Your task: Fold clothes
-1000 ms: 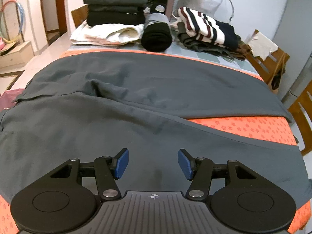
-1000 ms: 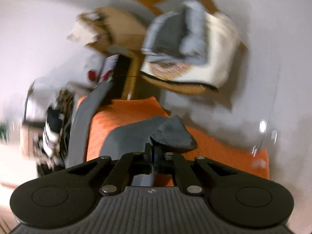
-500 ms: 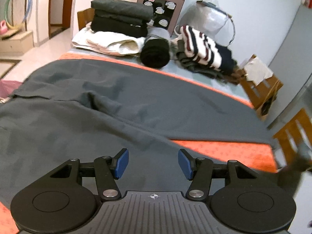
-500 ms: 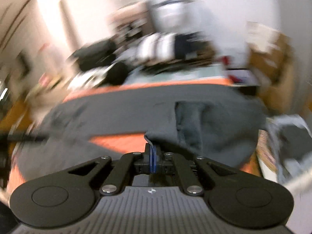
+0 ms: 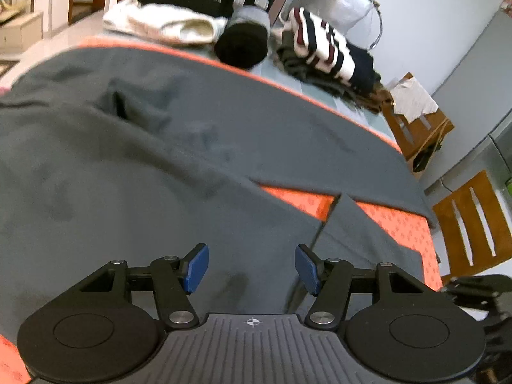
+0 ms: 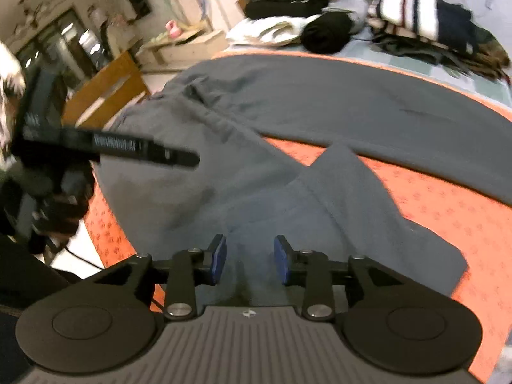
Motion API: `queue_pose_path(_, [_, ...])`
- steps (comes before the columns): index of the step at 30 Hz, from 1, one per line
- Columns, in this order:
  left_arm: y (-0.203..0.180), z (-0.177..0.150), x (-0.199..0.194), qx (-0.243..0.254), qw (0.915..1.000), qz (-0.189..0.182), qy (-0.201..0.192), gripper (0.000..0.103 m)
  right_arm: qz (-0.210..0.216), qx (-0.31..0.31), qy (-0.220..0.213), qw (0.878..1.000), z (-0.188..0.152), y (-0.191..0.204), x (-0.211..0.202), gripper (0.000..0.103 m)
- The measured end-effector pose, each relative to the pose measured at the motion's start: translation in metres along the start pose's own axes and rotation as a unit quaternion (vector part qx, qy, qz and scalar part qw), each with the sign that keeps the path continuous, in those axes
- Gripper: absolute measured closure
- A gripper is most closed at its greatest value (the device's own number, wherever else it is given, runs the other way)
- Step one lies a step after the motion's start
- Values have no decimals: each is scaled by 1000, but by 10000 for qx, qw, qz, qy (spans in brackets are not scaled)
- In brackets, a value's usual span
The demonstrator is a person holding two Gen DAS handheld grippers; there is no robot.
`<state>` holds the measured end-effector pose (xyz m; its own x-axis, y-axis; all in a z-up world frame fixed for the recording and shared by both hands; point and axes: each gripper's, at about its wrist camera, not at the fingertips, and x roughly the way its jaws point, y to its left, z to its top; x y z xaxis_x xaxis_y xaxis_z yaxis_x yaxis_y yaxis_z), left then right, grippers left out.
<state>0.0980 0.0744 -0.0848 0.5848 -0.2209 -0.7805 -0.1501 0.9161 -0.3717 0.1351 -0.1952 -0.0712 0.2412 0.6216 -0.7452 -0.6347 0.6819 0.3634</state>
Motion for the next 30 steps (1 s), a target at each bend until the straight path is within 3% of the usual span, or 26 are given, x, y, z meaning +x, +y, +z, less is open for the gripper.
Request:
queue_pose_path(3, [-6, -3, 14, -47, 9998, -163, 141, 40, -146, 337, -93, 9993, -10, -16, -18, 64])
queue_pose_path(12, [-38, -13, 49, 462, 9935, -723, 750, 42, -917, 1170, -224, 9886, -43, -61, -50, 63])
queue_pose_path(14, [-42, -17, 53, 569, 9918, -796, 818, 52, -1017, 1265, -233, 9865, -48, -66, -51, 63])
queue_pose_path(15, [-43, -19, 55, 625, 9910, -816, 857, 63, -1058, 1290, -235, 9857, -50, -66, -52, 61])
queue_pose_path(16, [-44, -21, 57, 682, 9901, -837, 895, 83, -1091, 1310, -236, 9851, -51, -67, -53, 59])
queue_pose_path(17, [-44, -23, 57, 752, 9904, -751, 885, 90, -1103, 1319, -233, 9848, -52, -67, -52, 58])
queue_pose_path(20, [-35, -25, 45, 773, 9929, -591, 685, 94, -1118, 1304, -196, 9849, -50, -66, -47, 56])
queue_pose_path(23, [-24, -24, 25, 714, 9959, -374, 419, 95, -1087, 1251, -121, 9861, -45, -64, -39, 55])
queue_pose_path(30, [32, -23, -20, 166, 9992, 288, 205, 95, -747, 910, 124, 9930, -24, -47, -7, 55])
